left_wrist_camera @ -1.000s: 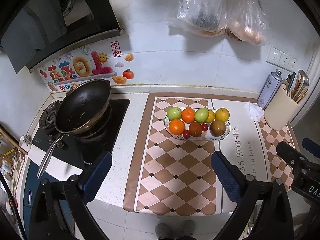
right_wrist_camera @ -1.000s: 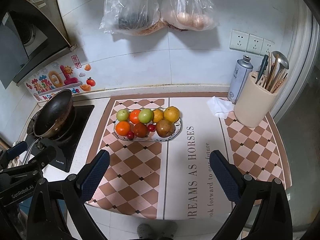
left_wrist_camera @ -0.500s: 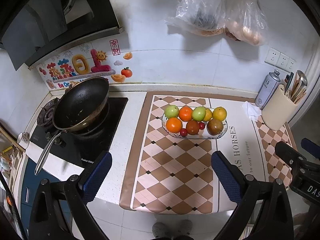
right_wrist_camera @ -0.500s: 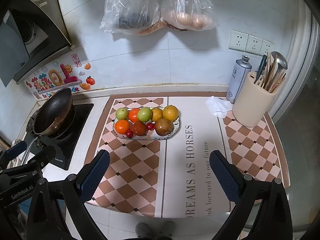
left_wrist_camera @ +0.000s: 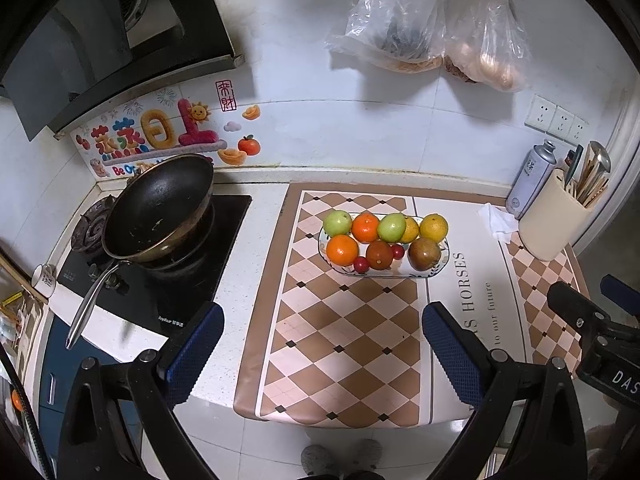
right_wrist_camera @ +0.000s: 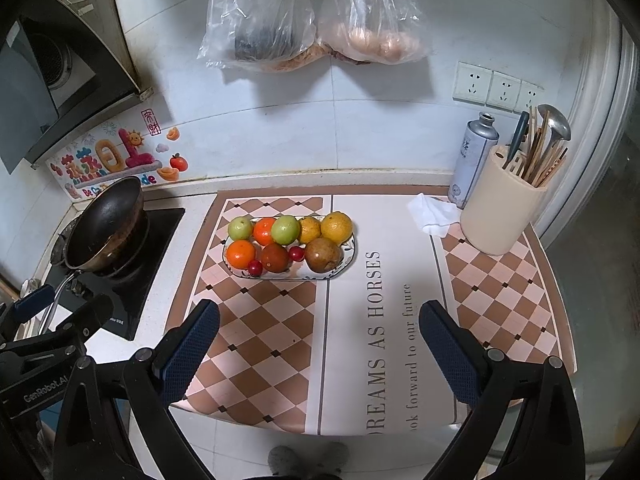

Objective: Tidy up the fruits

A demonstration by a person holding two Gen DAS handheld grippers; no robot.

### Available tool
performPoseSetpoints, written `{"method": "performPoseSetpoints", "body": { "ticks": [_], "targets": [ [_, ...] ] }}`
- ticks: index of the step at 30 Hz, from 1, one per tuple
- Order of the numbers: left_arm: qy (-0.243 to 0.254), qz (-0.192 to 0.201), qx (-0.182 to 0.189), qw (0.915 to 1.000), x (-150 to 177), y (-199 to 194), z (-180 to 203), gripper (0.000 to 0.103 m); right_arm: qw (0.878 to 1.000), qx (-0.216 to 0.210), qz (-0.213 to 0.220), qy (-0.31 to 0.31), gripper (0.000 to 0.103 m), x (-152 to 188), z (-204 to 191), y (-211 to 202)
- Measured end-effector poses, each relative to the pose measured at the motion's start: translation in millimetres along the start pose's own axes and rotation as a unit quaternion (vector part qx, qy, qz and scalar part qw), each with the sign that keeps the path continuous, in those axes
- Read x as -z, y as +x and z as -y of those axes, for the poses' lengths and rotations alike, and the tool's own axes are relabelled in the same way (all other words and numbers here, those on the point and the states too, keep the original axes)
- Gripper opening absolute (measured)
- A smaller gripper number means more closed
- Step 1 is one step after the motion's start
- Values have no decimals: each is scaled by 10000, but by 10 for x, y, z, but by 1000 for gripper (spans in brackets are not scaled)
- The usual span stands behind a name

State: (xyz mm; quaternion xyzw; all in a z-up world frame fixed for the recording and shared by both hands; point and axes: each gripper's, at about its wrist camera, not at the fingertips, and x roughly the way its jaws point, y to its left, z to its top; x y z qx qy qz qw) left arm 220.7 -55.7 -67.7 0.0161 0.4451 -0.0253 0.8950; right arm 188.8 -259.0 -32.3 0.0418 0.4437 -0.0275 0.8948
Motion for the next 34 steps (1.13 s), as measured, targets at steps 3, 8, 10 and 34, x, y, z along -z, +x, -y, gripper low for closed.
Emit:
{"method": "performPoseSetpoints", "body": {
  "ticks": [3,8,10,34],
  "targets": [
    [1,-3,11,10000,-5,-2,8,102,10000,2,-2,0,102,-4,13,-5],
    [5,-4,11,10000,-14,-11,32,102,10000,-6,-13,11,102,-9,31,-9],
    [7,1,9,10000,-13,-11,31,102,10000,-4,-15,5,102,-10,32,-8],
    [-5,19,80,10000,-18,-43,38,102,10000,-1,-24,-8,102,-4,63,-4]
  ]
}}
